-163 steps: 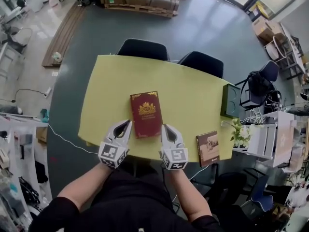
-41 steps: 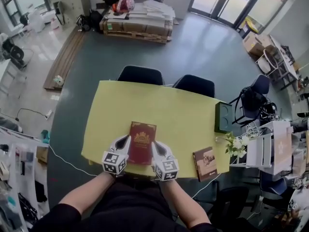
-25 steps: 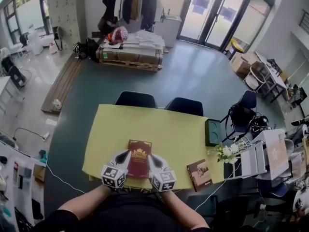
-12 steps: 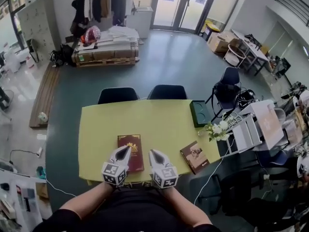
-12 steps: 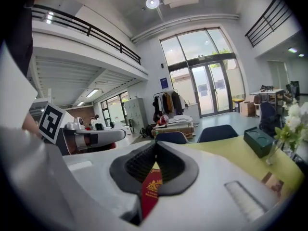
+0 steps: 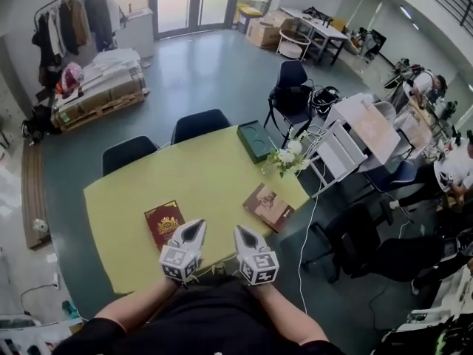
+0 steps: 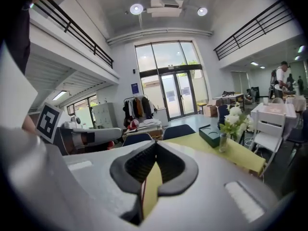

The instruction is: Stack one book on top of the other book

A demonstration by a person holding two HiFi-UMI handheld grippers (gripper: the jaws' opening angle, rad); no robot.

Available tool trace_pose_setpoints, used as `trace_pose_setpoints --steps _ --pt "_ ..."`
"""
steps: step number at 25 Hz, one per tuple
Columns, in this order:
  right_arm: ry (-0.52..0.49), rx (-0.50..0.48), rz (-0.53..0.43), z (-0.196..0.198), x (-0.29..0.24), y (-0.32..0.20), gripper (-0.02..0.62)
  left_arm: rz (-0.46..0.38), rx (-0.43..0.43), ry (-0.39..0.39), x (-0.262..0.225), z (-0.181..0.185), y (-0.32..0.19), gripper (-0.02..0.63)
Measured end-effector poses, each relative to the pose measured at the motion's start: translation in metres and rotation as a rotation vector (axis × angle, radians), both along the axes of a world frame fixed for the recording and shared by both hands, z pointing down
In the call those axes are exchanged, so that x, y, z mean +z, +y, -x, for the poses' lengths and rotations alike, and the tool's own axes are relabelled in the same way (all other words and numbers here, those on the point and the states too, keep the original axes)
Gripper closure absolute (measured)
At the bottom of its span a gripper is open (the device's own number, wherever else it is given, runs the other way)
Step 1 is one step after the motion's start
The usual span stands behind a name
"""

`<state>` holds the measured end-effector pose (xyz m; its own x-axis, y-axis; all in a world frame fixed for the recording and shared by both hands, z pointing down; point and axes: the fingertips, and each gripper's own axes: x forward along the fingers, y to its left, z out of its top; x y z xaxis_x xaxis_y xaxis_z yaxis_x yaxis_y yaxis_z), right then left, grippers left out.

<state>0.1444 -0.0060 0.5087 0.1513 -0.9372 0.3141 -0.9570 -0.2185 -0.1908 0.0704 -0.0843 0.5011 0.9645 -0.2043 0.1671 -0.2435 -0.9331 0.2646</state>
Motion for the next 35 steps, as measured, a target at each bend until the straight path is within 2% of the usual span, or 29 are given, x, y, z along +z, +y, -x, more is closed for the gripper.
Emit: trace_pose_setpoints --steps 8,17,24,35 --pt "-0.009 0.182 0.029 -0.040 0.013 0.072 0.591 0.026 0.175 -0.009 0.015 -0.053 0.057 0.600" --pt "-0.014 0.259 0.035 -0.084 0.023 0.107 0.591 0.038 0.233 -0.032 0.028 -0.095 0.082 0.600" --pt "0.005 0.205 0.033 -0.143 0.029 0.106 0.591 0.021 0.189 -0.061 0.040 -0.150 0.082 0.600" --pt "-0.003 0.012 0.023 -0.297 0.031 0.086 0.591 0.027 -0.013 -0.094 0.047 -0.264 0.084 0.600"
